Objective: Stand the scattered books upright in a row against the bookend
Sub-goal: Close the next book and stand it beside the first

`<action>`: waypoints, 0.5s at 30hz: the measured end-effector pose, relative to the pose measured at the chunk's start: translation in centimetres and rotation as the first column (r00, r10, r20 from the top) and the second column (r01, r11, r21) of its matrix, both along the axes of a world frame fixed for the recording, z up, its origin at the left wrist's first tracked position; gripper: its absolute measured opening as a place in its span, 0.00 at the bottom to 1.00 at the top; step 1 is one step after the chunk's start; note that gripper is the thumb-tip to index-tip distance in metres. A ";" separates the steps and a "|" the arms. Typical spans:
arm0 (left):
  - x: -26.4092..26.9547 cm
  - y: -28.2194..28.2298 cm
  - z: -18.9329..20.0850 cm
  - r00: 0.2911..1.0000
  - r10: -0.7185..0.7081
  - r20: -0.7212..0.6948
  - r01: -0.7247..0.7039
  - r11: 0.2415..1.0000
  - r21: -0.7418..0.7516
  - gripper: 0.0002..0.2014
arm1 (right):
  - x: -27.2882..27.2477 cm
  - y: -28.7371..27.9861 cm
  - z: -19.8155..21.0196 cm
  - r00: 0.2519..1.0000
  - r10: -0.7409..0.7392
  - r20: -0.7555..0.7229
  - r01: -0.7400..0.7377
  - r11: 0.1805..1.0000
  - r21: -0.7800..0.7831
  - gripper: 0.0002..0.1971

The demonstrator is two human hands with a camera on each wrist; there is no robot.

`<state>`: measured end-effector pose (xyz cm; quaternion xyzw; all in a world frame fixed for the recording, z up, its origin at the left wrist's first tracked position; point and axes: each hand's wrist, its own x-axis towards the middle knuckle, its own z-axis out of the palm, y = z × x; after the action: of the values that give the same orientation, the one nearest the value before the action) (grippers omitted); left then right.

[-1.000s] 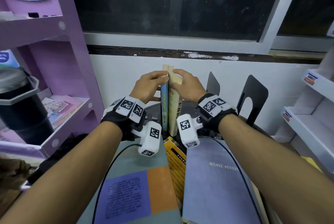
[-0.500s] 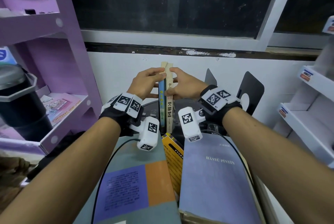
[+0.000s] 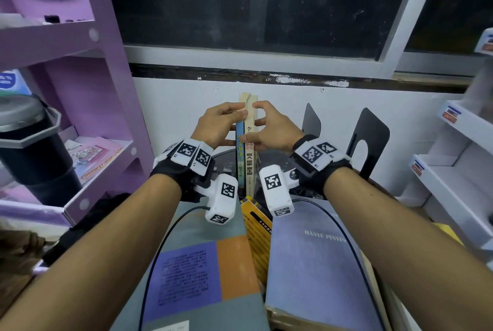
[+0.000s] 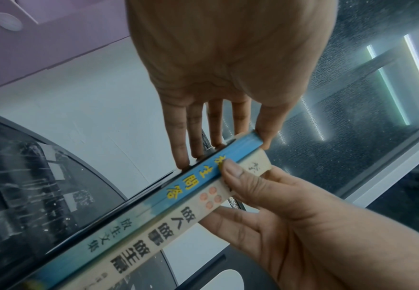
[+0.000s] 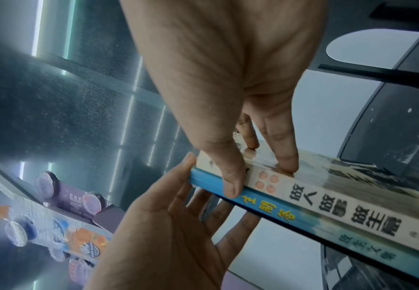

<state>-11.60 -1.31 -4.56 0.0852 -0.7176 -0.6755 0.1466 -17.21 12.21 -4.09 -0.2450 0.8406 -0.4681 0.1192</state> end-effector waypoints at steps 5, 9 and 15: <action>0.3 0.1 0.2 1.000 0.006 0.007 -0.006 1.000 -0.016 0.13 | -0.2 -0.2 0.0 0.999 -0.004 0.038 0.004 1.000 -0.005 0.43; 0.8 0.4 0.4 0.999 -0.024 0.022 0.025 0.998 -0.055 0.14 | -0.2 -0.2 0.1 0.998 -0.008 0.061 0.007 1.000 0.013 0.44; 1.9 0.7 1.0 0.996 -0.061 0.066 0.067 0.993 -0.095 0.13 | 0.4 -0.1 0.3 0.997 -0.032 0.075 0.031 0.999 0.018 0.44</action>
<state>-9.72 -0.57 -3.53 0.0759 -0.7561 -0.6413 0.1061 -16.85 12.13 -3.83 -0.2129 0.8432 -0.4717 0.1456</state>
